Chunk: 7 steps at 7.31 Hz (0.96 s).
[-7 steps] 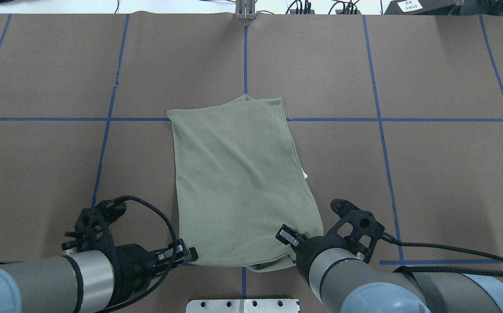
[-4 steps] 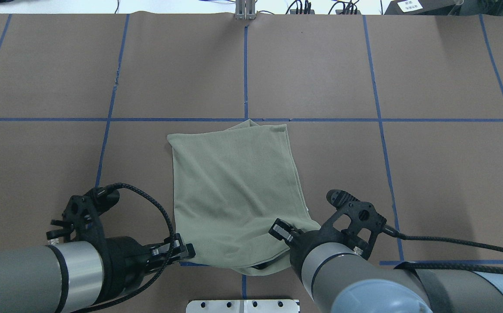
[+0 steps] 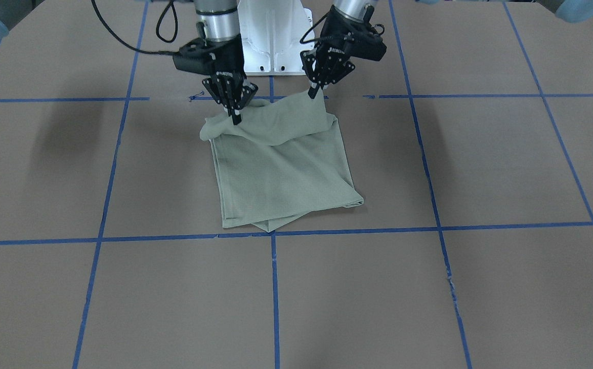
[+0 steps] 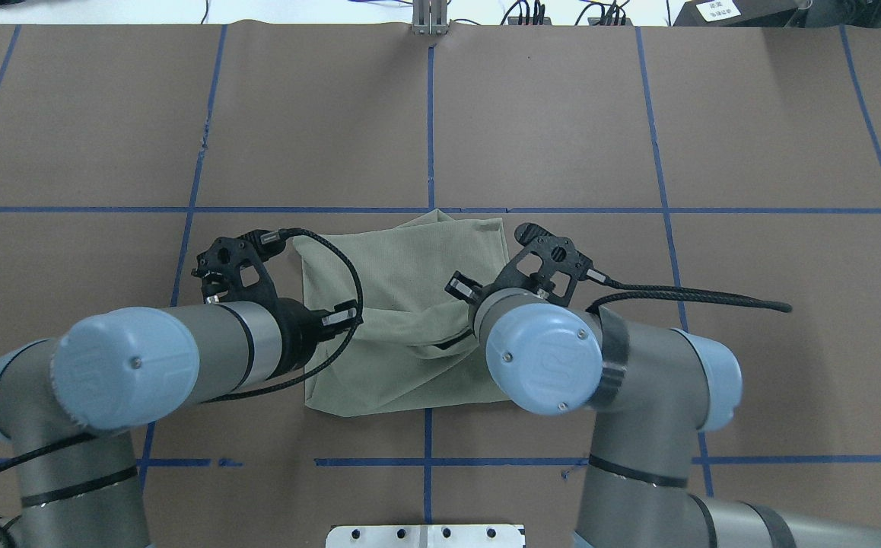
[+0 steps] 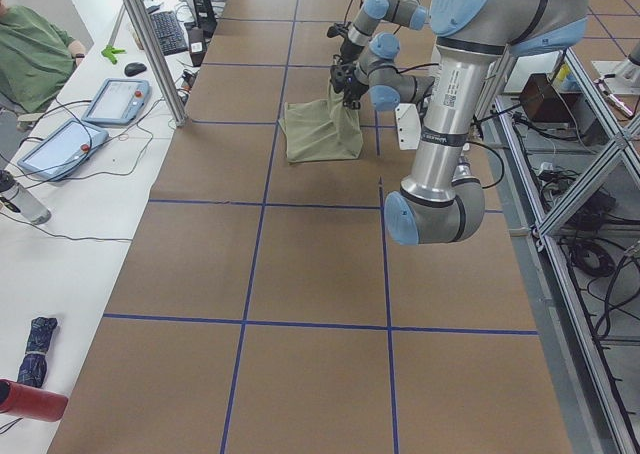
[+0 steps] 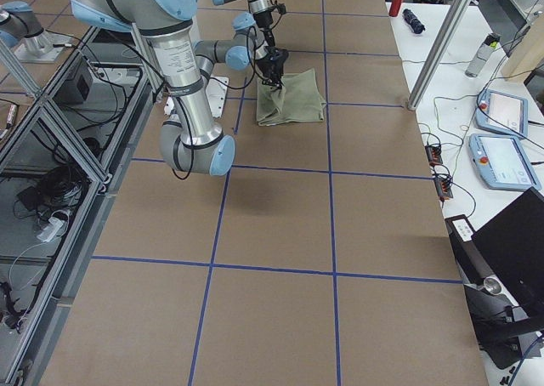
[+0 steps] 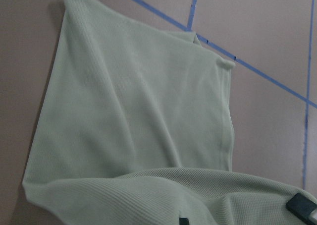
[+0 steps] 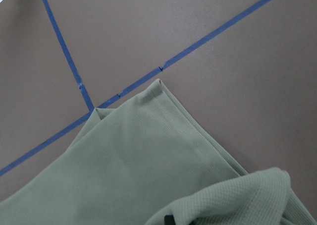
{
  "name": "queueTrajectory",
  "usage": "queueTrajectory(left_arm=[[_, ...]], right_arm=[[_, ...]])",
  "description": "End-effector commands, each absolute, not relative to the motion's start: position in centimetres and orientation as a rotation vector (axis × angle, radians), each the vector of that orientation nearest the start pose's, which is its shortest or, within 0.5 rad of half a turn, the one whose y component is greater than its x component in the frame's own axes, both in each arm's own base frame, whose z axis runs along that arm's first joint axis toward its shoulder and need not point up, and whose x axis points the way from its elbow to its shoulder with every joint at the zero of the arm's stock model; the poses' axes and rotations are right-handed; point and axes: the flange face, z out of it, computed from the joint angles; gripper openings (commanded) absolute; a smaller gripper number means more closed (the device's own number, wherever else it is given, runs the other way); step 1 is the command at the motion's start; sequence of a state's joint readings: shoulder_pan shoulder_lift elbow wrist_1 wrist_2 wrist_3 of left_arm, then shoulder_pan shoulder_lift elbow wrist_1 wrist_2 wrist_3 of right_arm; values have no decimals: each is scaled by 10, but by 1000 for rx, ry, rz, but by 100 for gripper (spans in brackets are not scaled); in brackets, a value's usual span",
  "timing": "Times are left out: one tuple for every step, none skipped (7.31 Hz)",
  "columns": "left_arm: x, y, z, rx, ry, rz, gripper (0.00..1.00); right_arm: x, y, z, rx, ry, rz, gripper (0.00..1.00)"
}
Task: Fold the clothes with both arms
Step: 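Lift the near edge with both grippers and fold it farther from the robot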
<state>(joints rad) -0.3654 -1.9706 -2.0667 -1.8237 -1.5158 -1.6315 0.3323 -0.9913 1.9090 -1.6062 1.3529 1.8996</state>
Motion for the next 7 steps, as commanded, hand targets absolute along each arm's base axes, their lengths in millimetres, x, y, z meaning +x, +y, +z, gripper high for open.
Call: queueTrajectory(left_arm=[[464, -381, 232, 299, 1034, -427, 0], [464, -402, 249, 329, 990, -416, 0], [469, -416, 266, 342, 976, -419, 0], [468, -431, 276, 365, 962, -413, 0], [459, -442, 278, 387, 950, -408, 0], [456, -452, 280, 397, 936, -412, 0], [469, -460, 277, 395, 930, -411, 0]], right_arm=[[-559, -396, 205, 226, -843, 721, 0], [-564, -404, 206, 230, -833, 727, 0], [-575, -412, 207, 232, -831, 731, 0], [-585, -429, 203, 238, -826, 745, 0], [-584, -444, 199, 232, -825, 730, 0], [-582, -455, 198, 232, -818, 733, 0], [-583, -460, 204, 233, -810, 738, 0]])
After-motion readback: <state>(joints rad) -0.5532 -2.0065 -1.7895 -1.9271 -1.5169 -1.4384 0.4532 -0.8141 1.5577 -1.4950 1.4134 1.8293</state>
